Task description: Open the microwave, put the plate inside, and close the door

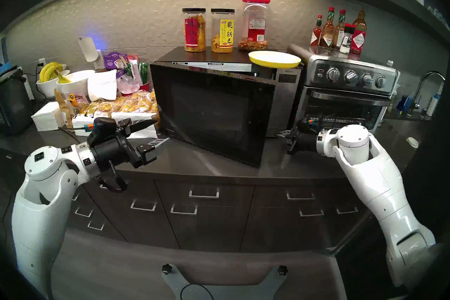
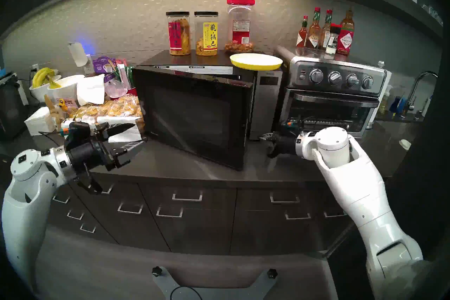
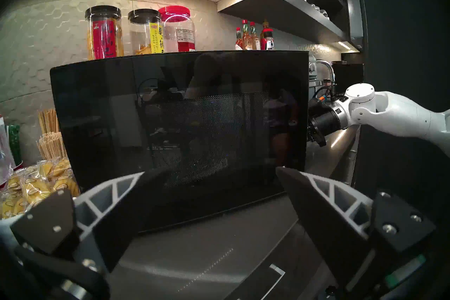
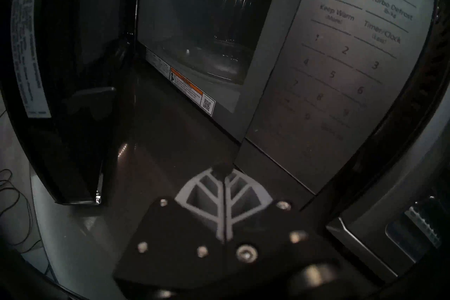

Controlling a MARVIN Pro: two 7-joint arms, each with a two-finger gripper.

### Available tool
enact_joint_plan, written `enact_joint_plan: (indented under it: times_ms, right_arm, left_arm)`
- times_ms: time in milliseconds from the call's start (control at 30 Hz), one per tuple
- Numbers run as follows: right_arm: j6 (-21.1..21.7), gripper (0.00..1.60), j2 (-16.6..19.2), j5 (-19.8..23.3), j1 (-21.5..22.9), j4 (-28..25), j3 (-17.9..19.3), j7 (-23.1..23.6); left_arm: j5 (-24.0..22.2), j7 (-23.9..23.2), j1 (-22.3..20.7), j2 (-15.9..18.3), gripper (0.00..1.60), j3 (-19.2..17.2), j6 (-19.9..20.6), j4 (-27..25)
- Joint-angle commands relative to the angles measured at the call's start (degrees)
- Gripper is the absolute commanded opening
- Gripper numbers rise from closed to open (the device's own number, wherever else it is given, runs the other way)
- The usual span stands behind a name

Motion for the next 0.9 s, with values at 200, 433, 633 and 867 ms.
enact_joint_plan:
  times_ms: [200, 433, 633, 867]
  right_arm:
    - [0.9, 0.0, -1.3, 1.5, 0.7, -2.4, 1.7, -0.3]
    - [1.6, 0.0, -2.2, 1.6, 2.5, -1.4, 1.5, 0.0]
    - [2.2, 0.0, -3.0, 2.1, 3.3, -1.9, 1.5, 0.3]
    - [3.0, 0.0, -3.6, 2.9, 4.9, -2.0, 1.5, 1.3]
  left_arm:
    - [0.0, -0.1, 0.0, 0.1, 1.6, -0.2, 0.0, -0.6]
    - [0.0, -0.1, 0.0, 0.1, 1.6, -0.2, 0.0, -0.6]
    - [0.0, -0.1, 0.0, 0.1, 1.6, -0.2, 0.0, -0.6]
    - [0.0, -0.1, 0.0, 0.1, 1.6, -0.1, 0.0, -0.6]
